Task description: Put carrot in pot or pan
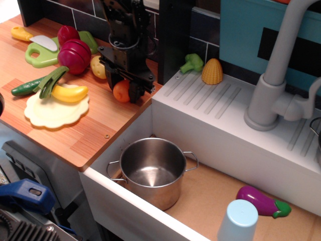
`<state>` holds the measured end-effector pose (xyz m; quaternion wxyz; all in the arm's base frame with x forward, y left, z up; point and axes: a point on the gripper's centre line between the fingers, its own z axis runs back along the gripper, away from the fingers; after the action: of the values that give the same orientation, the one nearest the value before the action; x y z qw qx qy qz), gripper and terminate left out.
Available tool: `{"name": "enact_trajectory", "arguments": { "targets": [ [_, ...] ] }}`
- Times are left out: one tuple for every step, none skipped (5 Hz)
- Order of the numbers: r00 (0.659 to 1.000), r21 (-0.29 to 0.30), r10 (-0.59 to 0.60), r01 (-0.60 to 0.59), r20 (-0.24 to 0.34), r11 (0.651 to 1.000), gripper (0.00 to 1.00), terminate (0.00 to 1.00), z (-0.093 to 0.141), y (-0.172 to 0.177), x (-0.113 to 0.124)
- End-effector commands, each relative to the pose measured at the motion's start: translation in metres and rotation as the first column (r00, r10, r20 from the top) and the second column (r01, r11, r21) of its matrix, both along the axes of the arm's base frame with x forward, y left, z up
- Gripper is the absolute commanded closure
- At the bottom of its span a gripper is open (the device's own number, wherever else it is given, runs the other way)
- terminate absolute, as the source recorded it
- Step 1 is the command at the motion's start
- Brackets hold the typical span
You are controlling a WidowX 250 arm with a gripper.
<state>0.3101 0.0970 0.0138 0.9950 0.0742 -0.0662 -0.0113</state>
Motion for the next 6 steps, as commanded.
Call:
{"name": "enact_trajectory", "arguments": {
  "targets": [
    [0.999, 0.014, 0.044, -0.044, 0.029, 0.999, 1.00, 0.00, 0.045, -0.024, -0.003],
    [0.993, -0.059, 0.105, -0.108, -0.048, 0.992, 1.00, 0.00, 0.055, -0.046, -0.021],
    [0.990, -0.096, 0.121, -0.128, -0.073, 0.987, 1.00, 0.00, 0.054, -0.066, -0.036],
    [0.980, -0.131, 0.154, -0.170, -0.122, 0.977, 1.00, 0.00, 0.051, -0.072, -0.045],
    [0.983, -0.153, 0.164, -0.176, -0.087, 0.972, 0.00, 0.00, 0.046, -0.077, -0.052],
    [0.983, -0.153, 0.164, -0.176, -0.087, 0.972, 0.00, 0.00, 0.046, -0.077, -0.052]
  ]
}}
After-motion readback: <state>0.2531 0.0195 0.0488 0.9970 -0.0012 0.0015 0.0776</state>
